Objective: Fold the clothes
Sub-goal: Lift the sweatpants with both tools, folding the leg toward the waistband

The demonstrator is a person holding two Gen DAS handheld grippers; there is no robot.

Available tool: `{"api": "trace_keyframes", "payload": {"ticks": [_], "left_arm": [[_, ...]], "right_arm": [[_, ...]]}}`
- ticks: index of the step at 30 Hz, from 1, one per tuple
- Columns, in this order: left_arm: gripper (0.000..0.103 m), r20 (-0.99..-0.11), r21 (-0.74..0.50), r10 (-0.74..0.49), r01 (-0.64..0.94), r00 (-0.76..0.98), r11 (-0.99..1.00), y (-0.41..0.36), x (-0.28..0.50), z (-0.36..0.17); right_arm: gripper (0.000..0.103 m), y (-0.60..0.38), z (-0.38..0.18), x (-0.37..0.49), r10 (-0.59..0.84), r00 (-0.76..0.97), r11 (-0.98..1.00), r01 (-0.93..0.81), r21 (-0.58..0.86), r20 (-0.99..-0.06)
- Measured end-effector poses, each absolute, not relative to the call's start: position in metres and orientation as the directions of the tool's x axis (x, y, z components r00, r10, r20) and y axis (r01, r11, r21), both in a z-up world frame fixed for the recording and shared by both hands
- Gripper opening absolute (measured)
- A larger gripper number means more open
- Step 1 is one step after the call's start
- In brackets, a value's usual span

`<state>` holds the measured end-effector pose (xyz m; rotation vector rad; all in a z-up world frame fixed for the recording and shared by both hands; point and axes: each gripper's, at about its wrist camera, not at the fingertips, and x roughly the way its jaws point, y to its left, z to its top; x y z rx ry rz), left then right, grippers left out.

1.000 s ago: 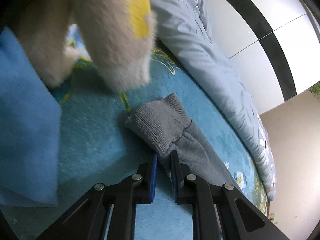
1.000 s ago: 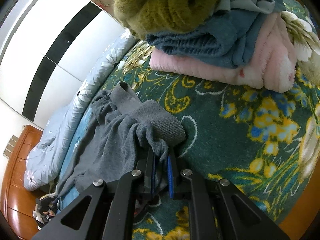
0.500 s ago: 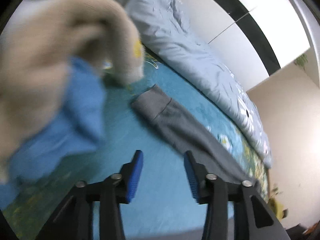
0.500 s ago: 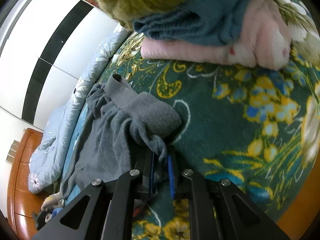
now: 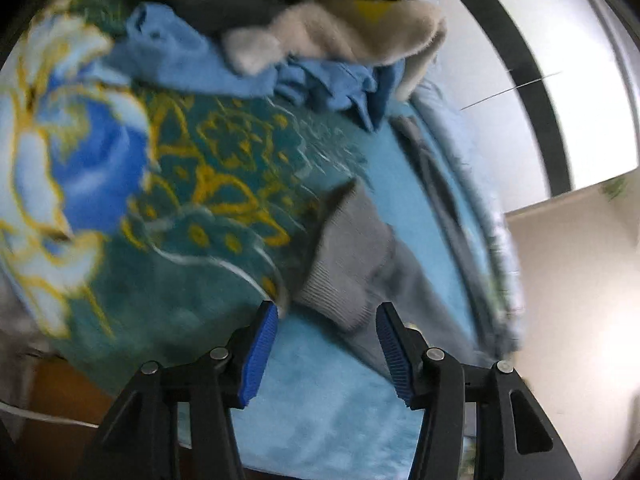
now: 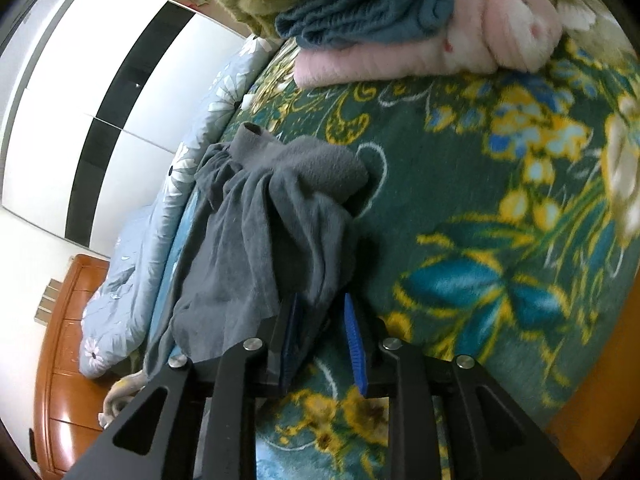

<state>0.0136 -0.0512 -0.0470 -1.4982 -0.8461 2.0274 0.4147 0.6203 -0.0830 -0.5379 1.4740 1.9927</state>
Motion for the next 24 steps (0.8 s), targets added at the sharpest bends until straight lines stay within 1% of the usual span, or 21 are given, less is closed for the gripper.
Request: {"api": "trace_keyframes", "payload": {"ticks": [1, 3, 5, 8, 12, 14, 15, 16, 17, 18, 19, 20, 21, 24], "left_arm": [[0.055, -0.647, -0.734, 0.711, -0.026, -0.277, -0.678, -0.047, 0.014, -0.048], [0.058, -0.649, -0.734, 0.719, -0.047, -0.248, -0.678, -0.034, 0.009, -0.052], [0.058, -0.661, -0.723, 0.708, -0.043, -0.248, -0.690, -0.025, 0.004, -0.058], [0.058, -0.670, -0.707, 0.688, -0.044, -0.279, -0.706, -0.016, -0.001, -0.060], [0.055, -0.658, -0.708, 0.689, -0.063, -0.303, -0.704, -0.015, -0.002, -0.057], [0.044, -0.653, -0.713, 0.691, -0.056, -0.310, -0.699, -0.019, -0.002, -0.058], [0.032, -0.653, -0.713, 0.689, -0.050, -0.313, -0.699, -0.019, -0.003, -0.059], [0.024, -0.652, -0.716, 0.689, -0.044, -0.316, -0.697, -0.017, -0.002, -0.061], [0.019, -0.647, -0.721, 0.693, -0.039, -0.318, -0.692, -0.017, -0.003, -0.062], [0.014, -0.639, -0.730, 0.700, -0.035, -0.319, -0.683, -0.018, -0.003, -0.062], [0.008, -0.631, -0.739, 0.708, -0.032, -0.318, -0.673, -0.019, -0.004, -0.062], [0.007, -0.616, -0.752, 0.720, -0.035, -0.319, -0.658, -0.023, -0.007, -0.059], [0.006, -0.594, -0.768, 0.736, -0.042, -0.325, -0.639, -0.027, -0.011, -0.053], [0.006, -0.523, -0.800, 0.769, -0.099, -0.367, -0.592, -0.022, -0.033, -0.020]], "right_arm": [[0.024, 0.619, -0.084, 0.415, 0.222, -0.746, -0.200, -0.665, 0.720, -0.628], [0.027, 0.618, -0.085, 0.419, 0.222, -0.762, -0.184, -0.645, 0.741, -0.608], [0.032, 0.617, -0.087, 0.423, 0.222, -0.778, -0.168, -0.625, 0.762, -0.588], [0.035, 0.619, -0.092, 0.426, 0.218, -0.801, -0.141, -0.591, 0.794, -0.557], [0.036, 0.623, -0.095, 0.422, 0.218, -0.808, -0.123, -0.579, 0.806, -0.547], [0.036, 0.625, -0.094, 0.418, 0.224, -0.809, -0.120, -0.576, 0.809, -0.543], [0.036, 0.625, -0.094, 0.416, 0.225, -0.811, -0.121, -0.573, 0.810, -0.540], [0.036, 0.626, -0.094, 0.415, 0.226, -0.813, -0.122, -0.571, 0.812, -0.537], [0.035, 0.626, -0.093, 0.413, 0.227, -0.814, -0.123, -0.568, 0.814, -0.534], [0.030, 0.627, -0.093, 0.412, 0.227, -0.818, -0.124, -0.563, 0.817, -0.529], [0.023, 0.627, -0.092, 0.411, 0.225, -0.827, -0.125, -0.548, 0.827, -0.515], [0.007, 0.629, -0.091, 0.409, 0.217, -0.842, -0.128, -0.526, 0.841, -0.494], [0.007, 0.630, -0.088, 0.408, 0.207, -0.858, -0.132, -0.501, 0.855, -0.471], [0.005, 0.636, -0.065, 0.407, 0.205, -0.913, -0.181, -0.390, 0.903, -0.353]]}}
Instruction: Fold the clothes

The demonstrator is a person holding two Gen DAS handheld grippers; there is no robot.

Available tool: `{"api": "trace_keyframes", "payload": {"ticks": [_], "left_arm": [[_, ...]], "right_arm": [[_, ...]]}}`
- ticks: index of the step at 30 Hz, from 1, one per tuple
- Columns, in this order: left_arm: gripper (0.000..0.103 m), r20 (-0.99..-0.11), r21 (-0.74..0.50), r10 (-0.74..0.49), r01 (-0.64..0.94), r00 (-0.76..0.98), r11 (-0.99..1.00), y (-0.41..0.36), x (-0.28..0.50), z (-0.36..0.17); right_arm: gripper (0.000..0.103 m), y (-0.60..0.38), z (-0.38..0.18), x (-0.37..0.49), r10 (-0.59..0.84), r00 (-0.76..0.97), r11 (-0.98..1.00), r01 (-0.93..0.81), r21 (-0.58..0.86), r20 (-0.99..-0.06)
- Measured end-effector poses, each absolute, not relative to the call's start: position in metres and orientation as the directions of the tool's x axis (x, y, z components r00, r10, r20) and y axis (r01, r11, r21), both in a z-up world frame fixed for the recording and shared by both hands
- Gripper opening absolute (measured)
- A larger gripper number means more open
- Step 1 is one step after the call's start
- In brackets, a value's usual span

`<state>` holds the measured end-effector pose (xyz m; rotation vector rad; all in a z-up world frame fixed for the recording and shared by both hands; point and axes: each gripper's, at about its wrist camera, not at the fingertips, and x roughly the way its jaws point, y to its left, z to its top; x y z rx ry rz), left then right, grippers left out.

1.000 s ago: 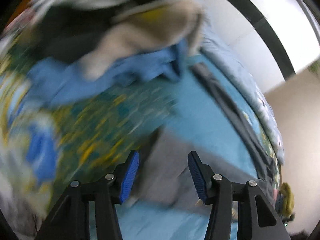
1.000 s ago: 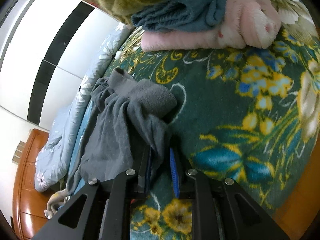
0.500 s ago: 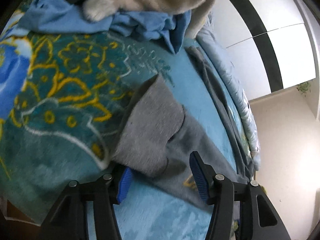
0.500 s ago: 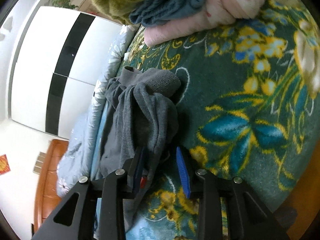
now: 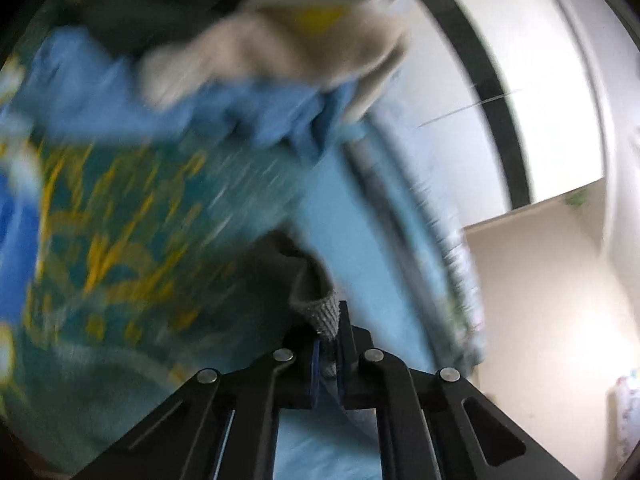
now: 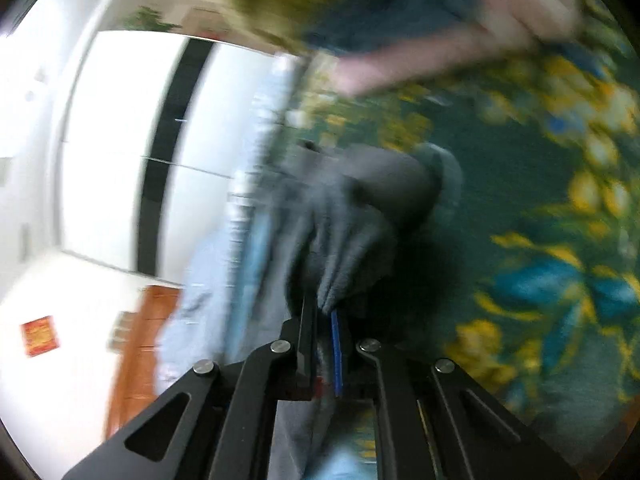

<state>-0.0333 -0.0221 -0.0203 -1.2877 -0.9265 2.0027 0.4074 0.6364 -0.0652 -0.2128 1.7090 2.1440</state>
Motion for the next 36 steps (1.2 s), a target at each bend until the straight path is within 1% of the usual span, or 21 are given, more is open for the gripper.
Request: {"api": "trace_keyframes", "payload": {"ticks": [3, 7, 12, 16, 21, 23, 25, 26, 29, 31, 33, 35, 36], "left_arm": [[0.006, -0.456, -0.816, 0.792, -0.164, -0.407, -0.554, -0.009, -0.059, 0.013], [0.006, -0.455, -0.786, 0.776, -0.213, -0.436, -0.581, 0.034, -0.094, 0.041], [0.006, -0.501, -0.724, 0.719, -0.222, -0.481, -0.653, 0.089, -0.149, 0.061], [0.006, -0.576, -0.684, 0.658, -0.154, -0.485, -0.713, 0.129, -0.201, 0.055], [0.006, -0.713, -0.582, 0.536, -0.043, -0.452, -0.812, 0.180, -0.270, 0.027], [0.006, -0.773, -0.530, 0.483, 0.000, -0.411, -0.848, 0.201, -0.289, 0.006], [0.006, -0.813, -0.486, 0.439, 0.031, -0.381, -0.873, 0.216, -0.302, -0.015], [0.006, -0.823, -0.468, 0.423, 0.032, -0.380, -0.883, 0.223, -0.308, -0.023], [0.007, -0.829, -0.419, 0.396, -0.031, -0.395, -0.907, 0.249, -0.322, -0.034], [0.010, -0.815, -0.417, 0.418, -0.095, -0.402, -0.904, 0.261, -0.324, -0.034], [0.010, -0.804, -0.410, 0.433, -0.147, -0.408, -0.900, 0.265, -0.324, -0.032], [0.019, -0.803, -0.395, 0.433, -0.177, -0.410, -0.901, 0.263, -0.317, -0.025], [0.023, -0.797, -0.400, 0.443, -0.190, -0.410, -0.896, 0.259, -0.311, -0.020]], "right_arm": [[0.005, 0.644, -0.021, 0.394, 0.232, -0.920, -0.283, -0.373, 0.883, -0.315], [0.005, 0.656, 0.020, 0.363, 0.247, -0.919, -0.360, -0.383, 0.851, -0.309], [0.005, 0.678, 0.044, 0.320, 0.260, -0.901, -0.378, -0.425, 0.823, -0.346], [0.005, 0.706, 0.055, 0.281, 0.262, -0.877, -0.361, -0.477, 0.801, -0.404], [0.005, 0.750, 0.050, 0.220, 0.240, -0.826, -0.335, -0.563, 0.755, -0.509], [0.005, 0.766, 0.040, 0.193, 0.234, -0.797, -0.323, -0.604, 0.728, -0.558], [0.005, 0.778, 0.025, 0.169, 0.222, -0.764, -0.307, -0.645, 0.700, -0.606], [0.005, 0.782, 0.016, 0.160, 0.217, -0.746, -0.301, -0.665, 0.683, -0.630], [0.005, 0.790, -0.004, 0.141, 0.217, -0.694, -0.306, -0.716, 0.627, -0.687], [0.005, 0.794, -0.014, 0.137, 0.219, -0.671, -0.310, -0.736, 0.601, -0.709], [0.006, 0.797, -0.023, 0.137, 0.206, -0.669, -0.309, -0.737, 0.601, -0.715], [0.006, 0.797, -0.024, 0.137, 0.202, -0.672, -0.326, -0.732, 0.598, -0.713], [0.009, 0.795, -0.022, 0.138, 0.203, -0.673, -0.345, -0.729, 0.591, -0.711]]}}
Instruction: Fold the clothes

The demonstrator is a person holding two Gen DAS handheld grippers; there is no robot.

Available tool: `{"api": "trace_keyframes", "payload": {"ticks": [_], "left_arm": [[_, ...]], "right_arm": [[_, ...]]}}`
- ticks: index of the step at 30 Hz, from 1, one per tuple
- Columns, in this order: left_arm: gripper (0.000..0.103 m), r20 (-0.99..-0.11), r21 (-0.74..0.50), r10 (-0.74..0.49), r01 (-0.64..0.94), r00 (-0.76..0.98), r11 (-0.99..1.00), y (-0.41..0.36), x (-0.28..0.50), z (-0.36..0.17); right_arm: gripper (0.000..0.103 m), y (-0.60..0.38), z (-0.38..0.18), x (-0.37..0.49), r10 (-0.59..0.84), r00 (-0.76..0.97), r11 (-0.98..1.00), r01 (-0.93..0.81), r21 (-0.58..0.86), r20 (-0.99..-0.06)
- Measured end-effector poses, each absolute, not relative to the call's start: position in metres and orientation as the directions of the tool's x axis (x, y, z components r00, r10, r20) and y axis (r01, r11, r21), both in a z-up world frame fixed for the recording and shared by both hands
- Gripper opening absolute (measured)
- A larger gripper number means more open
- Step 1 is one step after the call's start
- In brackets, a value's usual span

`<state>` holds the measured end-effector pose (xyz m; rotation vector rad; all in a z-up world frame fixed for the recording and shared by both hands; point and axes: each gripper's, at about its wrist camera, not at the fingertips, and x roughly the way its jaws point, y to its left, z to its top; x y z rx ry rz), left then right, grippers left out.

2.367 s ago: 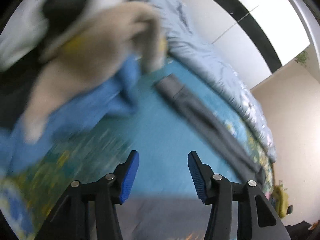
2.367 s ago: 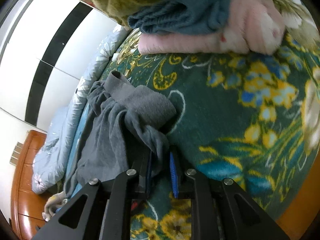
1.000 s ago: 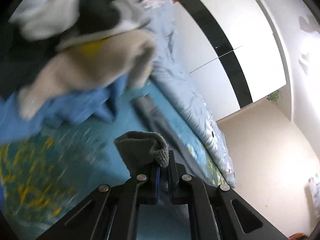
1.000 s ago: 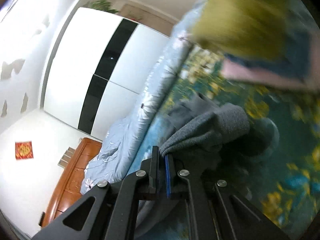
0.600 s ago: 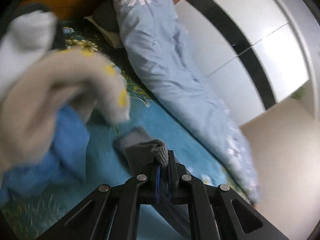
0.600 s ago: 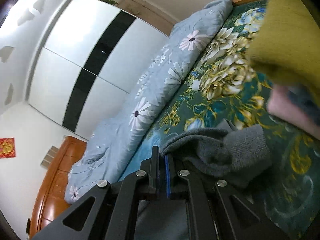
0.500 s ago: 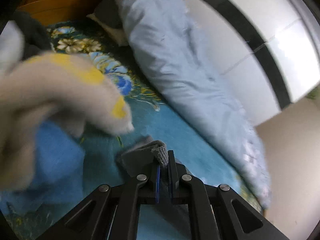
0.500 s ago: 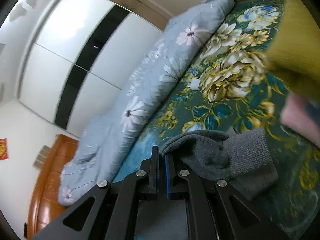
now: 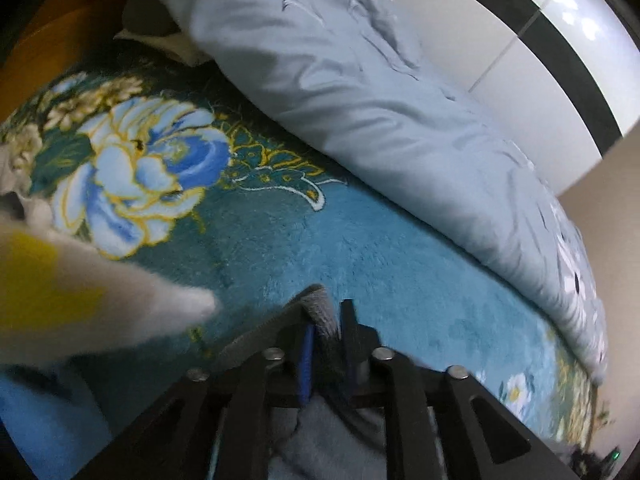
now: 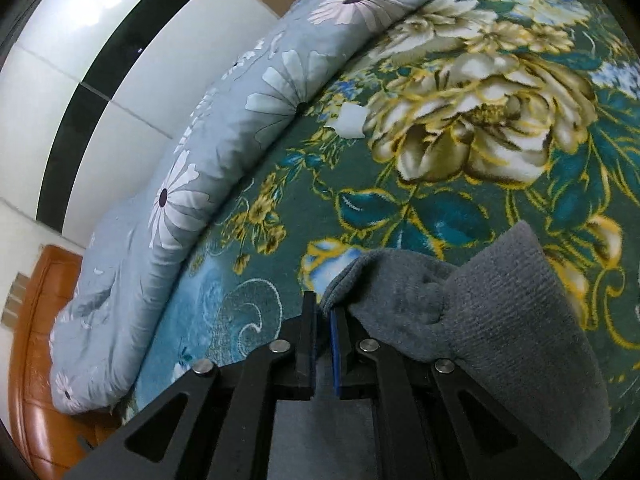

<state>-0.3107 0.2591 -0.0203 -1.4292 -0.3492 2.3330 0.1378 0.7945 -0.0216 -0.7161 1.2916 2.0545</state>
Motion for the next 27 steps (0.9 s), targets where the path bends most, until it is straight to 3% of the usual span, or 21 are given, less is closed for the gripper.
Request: {"api": "trace_keyframes", "payload": {"ticks": [1, 2, 3, 4, 5, 11, 14, 20, 24, 27], "left_arm": [[0.028, -0.787, -0.410, 0.457, -0.203, -0.414, -0.889, 0.253, -0.303, -0.015], [0.032, -0.778, -0.417, 0.468, -0.213, -0.420, -0.884, 0.248, -0.295, -0.009], [0.042, -0.770, -0.419, 0.473, -0.220, -0.427, -0.881, 0.244, -0.289, -0.005], [0.049, -0.764, -0.419, 0.477, -0.229, -0.434, -0.879, 0.240, -0.282, 0.000], [0.050, -0.761, -0.413, 0.475, -0.234, -0.442, -0.880, 0.236, -0.275, 0.004], [0.058, -0.814, -0.388, 0.424, -0.171, -0.397, -0.906, 0.219, -0.245, -0.017], [0.058, -0.827, -0.464, 0.480, -0.128, -0.294, -0.877, 0.215, -0.242, -0.046], [0.058, -0.746, -0.610, 0.615, -0.109, -0.256, -0.785, 0.221, -0.255, -0.068], [0.060, -0.723, -0.648, 0.638, -0.059, -0.266, -0.759, 0.224, -0.267, -0.079], [0.059, -0.697, -0.673, 0.652, -0.041, -0.298, -0.738, 0.223, -0.272, -0.081]], "right_arm": [[0.012, 0.791, -0.017, 0.139, 0.206, -0.676, -0.369, -0.723, 0.584, -0.708], [0.027, 0.787, -0.011, 0.140, 0.210, -0.680, -0.396, -0.716, 0.574, -0.703], [0.047, 0.780, -0.002, 0.142, 0.222, -0.687, -0.432, -0.705, 0.562, -0.692], [0.056, 0.773, 0.008, 0.144, 0.232, -0.694, -0.468, -0.694, 0.548, -0.681], [0.061, 0.766, 0.017, 0.146, 0.242, -0.702, -0.503, -0.681, 0.532, -0.670], [0.067, 0.720, 0.055, 0.178, 0.287, -0.725, -0.630, -0.635, 0.447, -0.625], [0.067, 0.693, 0.038, 0.215, 0.228, -0.747, -0.623, -0.605, 0.496, -0.625], [0.068, 0.682, -0.027, 0.283, 0.164, -0.718, -0.410, -0.673, 0.615, -0.677], [0.068, 0.699, -0.061, 0.295, 0.142, -0.765, -0.231, -0.643, 0.730, -0.629], [0.068, 0.712, -0.064, 0.284, 0.183, -0.790, -0.208, -0.613, 0.762, -0.586]]}}
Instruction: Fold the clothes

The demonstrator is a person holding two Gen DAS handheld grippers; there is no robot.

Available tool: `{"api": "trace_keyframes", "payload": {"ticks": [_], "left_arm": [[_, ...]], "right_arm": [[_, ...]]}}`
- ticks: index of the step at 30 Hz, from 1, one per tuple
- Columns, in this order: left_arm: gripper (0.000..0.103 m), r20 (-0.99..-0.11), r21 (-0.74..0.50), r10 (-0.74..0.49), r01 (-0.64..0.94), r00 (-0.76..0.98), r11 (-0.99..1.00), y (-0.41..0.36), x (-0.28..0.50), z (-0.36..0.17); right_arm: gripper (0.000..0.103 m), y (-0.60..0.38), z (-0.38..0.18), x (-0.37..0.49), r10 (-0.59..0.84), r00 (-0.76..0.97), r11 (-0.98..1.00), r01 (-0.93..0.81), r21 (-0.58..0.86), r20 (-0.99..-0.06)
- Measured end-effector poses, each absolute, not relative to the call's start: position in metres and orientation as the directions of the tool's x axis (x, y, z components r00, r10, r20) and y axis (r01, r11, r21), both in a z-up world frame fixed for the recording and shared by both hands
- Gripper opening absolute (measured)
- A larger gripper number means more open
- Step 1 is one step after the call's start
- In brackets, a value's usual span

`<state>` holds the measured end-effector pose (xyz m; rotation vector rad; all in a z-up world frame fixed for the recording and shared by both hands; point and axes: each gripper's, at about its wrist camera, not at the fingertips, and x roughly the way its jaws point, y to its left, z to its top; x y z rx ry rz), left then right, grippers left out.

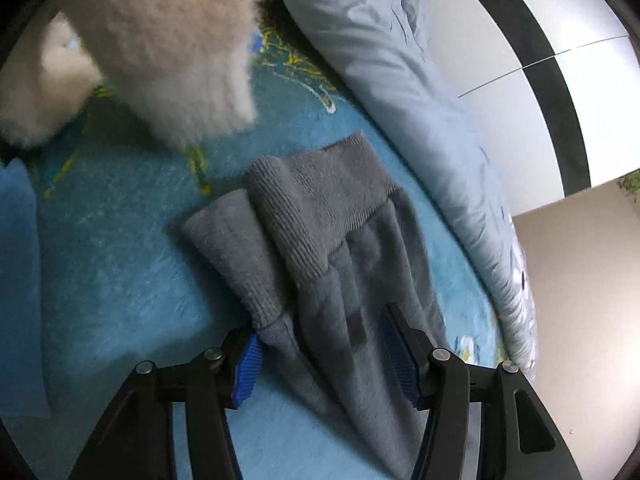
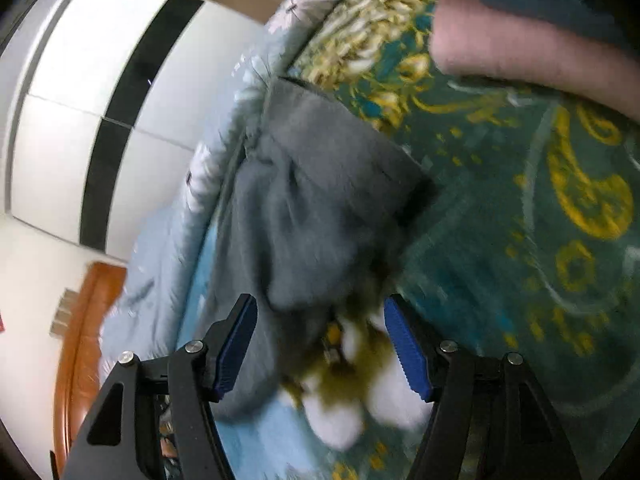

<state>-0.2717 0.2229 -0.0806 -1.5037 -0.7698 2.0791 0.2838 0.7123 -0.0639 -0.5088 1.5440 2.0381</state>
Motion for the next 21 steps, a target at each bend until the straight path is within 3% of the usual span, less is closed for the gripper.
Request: {"api": "trace_keyframes", "payload": {"ticks": [3, 4, 7, 8, 9, 12, 21], "left_arm": [[0.053, -0.678, -0.692, 0.656, -0.013, -0.332, -0.722, 0.219, -0.275, -0.084], [0.040, -0.681, -0.688, 0.648, -0.005, -0.341, -0.726, 0.219, -0.276, -0.084], [0.025, -0.685, -0.686, 0.638, 0.017, -0.353, -0.727, 0.218, -0.277, -0.086], [0.023, -0.680, -0.693, 0.642, 0.024, -0.355, -0.720, 0.218, -0.277, -0.085], [0.020, -0.674, -0.698, 0.645, 0.025, -0.360, -0.716, 0.218, -0.275, -0.082], [0.015, -0.646, -0.713, 0.661, -0.006, -0.382, -0.701, 0.218, -0.267, -0.062], [0.014, -0.419, -0.765, 0.801, -0.308, -0.428, -0.565, 0.168, -0.199, 0.067]], "right_arm": [[0.068, 0.725, -0.066, 0.273, 0.246, -0.776, -0.178, -0.626, 0.760, -0.581], [0.068, 0.728, -0.066, 0.270, 0.265, -0.772, -0.170, -0.627, 0.760, -0.578], [0.065, 0.736, -0.066, 0.265, 0.295, -0.763, -0.135, -0.629, 0.766, -0.575], [0.052, 0.739, -0.066, 0.264, 0.303, -0.755, -0.121, -0.635, 0.763, -0.581], [0.031, 0.742, -0.065, 0.263, 0.307, -0.744, -0.112, -0.648, 0.753, -0.594], [0.012, 0.749, -0.052, 0.258, 0.299, -0.730, -0.138, -0.670, 0.729, -0.614], [0.010, 0.717, 0.065, 0.277, 0.333, -0.792, -0.410, -0.611, 0.677, -0.512]]}}
